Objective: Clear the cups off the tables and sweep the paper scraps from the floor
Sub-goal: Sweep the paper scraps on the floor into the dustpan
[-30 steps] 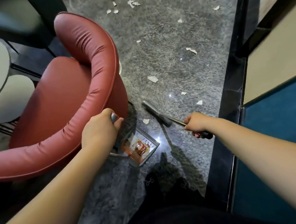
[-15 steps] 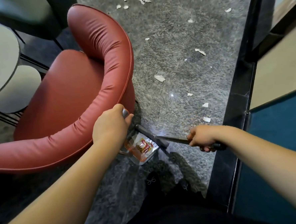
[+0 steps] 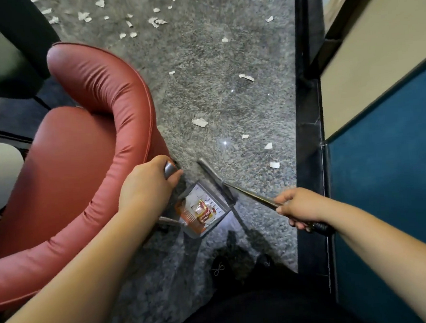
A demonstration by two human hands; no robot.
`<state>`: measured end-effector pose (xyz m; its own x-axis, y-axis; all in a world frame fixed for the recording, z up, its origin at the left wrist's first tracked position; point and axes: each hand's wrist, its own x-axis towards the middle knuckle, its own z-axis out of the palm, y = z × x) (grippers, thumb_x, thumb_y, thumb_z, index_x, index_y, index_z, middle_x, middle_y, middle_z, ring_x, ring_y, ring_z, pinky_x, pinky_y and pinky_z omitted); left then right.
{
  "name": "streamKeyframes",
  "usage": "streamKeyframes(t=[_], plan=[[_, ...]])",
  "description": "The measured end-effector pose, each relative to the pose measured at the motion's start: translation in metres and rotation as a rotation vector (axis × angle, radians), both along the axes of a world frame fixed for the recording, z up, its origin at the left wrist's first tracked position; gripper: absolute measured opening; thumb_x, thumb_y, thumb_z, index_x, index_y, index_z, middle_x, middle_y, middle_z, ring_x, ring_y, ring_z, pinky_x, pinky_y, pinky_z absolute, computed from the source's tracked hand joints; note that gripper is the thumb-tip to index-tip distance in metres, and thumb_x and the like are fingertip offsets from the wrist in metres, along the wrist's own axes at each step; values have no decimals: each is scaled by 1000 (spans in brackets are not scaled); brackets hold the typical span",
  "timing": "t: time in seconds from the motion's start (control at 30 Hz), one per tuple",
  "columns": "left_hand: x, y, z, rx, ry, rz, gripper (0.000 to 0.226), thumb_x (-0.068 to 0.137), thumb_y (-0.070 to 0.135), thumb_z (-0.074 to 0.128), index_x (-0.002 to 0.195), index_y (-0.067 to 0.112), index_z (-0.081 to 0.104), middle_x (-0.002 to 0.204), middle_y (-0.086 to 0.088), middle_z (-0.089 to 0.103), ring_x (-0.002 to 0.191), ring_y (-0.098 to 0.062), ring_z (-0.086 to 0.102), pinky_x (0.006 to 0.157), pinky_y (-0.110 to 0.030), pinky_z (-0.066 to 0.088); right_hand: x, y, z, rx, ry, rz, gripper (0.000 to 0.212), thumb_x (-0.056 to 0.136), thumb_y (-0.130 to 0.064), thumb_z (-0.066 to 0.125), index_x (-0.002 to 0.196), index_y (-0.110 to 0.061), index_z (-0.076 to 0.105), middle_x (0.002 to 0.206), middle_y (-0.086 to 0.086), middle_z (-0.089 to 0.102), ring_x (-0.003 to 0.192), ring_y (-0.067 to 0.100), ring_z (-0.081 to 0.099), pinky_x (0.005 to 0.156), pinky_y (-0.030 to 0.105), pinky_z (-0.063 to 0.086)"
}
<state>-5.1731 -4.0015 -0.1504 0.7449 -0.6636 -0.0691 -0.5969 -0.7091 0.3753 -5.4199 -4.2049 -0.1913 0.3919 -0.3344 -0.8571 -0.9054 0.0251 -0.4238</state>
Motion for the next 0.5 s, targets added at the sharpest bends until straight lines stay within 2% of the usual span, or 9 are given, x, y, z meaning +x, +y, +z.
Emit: streamKeyframes(t=[0.1,0.3,0.5], plan=[[3,-22,5,-8,-21,-76,31,84,46,69,95,18,64,81,-11,69,80,-36,64,68,-43,53,-21,-8,0,-43,-27,-127,29,94,-9,56,123,-14,52,52,9,51,28,12,42,34,18,33],[-3,-88,12,-32,-50,-189,31,85,46,68,101,19,66,84,-16,69,83,-39,65,67,-39,49,-56,-40,7,-119,-34,-292,35,94,-11,57,129,-14,52,57,8,56,32,13,45,34,18,35],[-14,-175,5,-13,-65,-288,33,87,45,66,105,17,65,88,-17,69,85,-39,64,67,-39,47,-78,-102,9,-180,-36,-356,21,94,-6,55,115,-8,57,54,9,53,26,10,42,30,17,34]])
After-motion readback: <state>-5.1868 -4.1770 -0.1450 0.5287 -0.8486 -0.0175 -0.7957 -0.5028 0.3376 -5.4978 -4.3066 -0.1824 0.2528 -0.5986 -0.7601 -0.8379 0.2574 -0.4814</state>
